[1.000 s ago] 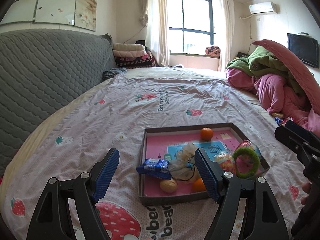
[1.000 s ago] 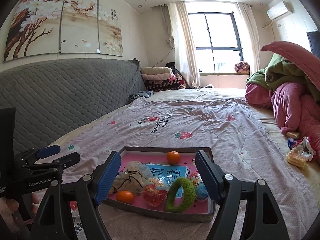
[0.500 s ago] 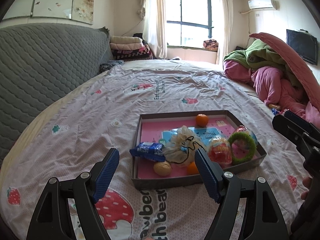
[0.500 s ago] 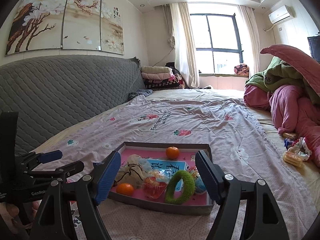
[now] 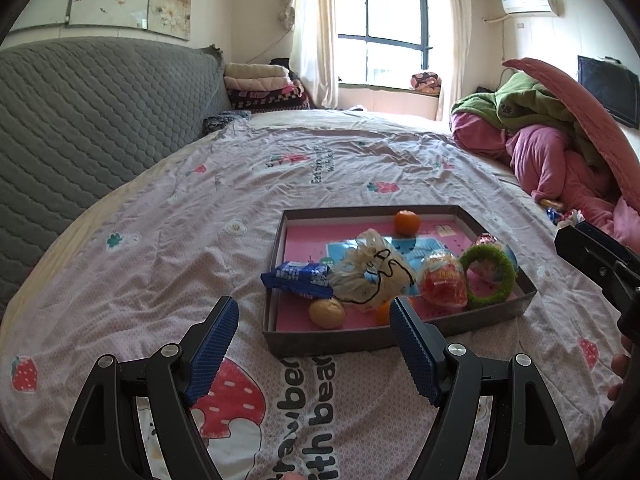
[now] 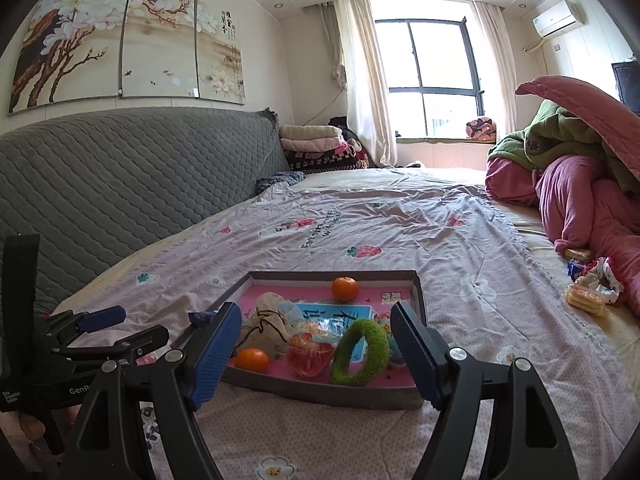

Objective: Organize objects

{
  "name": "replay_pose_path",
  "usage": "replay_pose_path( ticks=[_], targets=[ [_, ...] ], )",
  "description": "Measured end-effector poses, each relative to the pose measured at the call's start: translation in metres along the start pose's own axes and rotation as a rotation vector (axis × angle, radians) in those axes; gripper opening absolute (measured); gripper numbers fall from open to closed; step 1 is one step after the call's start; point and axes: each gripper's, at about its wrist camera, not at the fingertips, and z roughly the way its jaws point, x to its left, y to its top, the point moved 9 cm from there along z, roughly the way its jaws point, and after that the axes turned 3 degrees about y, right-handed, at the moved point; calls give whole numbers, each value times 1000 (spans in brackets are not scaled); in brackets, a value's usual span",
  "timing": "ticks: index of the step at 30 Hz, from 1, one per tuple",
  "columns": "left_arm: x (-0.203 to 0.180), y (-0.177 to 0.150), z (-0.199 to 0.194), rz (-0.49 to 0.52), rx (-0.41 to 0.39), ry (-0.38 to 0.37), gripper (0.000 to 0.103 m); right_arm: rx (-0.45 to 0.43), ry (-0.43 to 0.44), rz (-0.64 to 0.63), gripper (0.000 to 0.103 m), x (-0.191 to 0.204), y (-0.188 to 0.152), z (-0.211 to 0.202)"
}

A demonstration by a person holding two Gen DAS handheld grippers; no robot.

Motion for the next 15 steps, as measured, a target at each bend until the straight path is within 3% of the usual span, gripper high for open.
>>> replay_pose_path(
  ticks=[15],
  targets=[
    [-13,-23,9,15,43,-34,79,51,-6,-1,76,-1,-26,0]
  ],
)
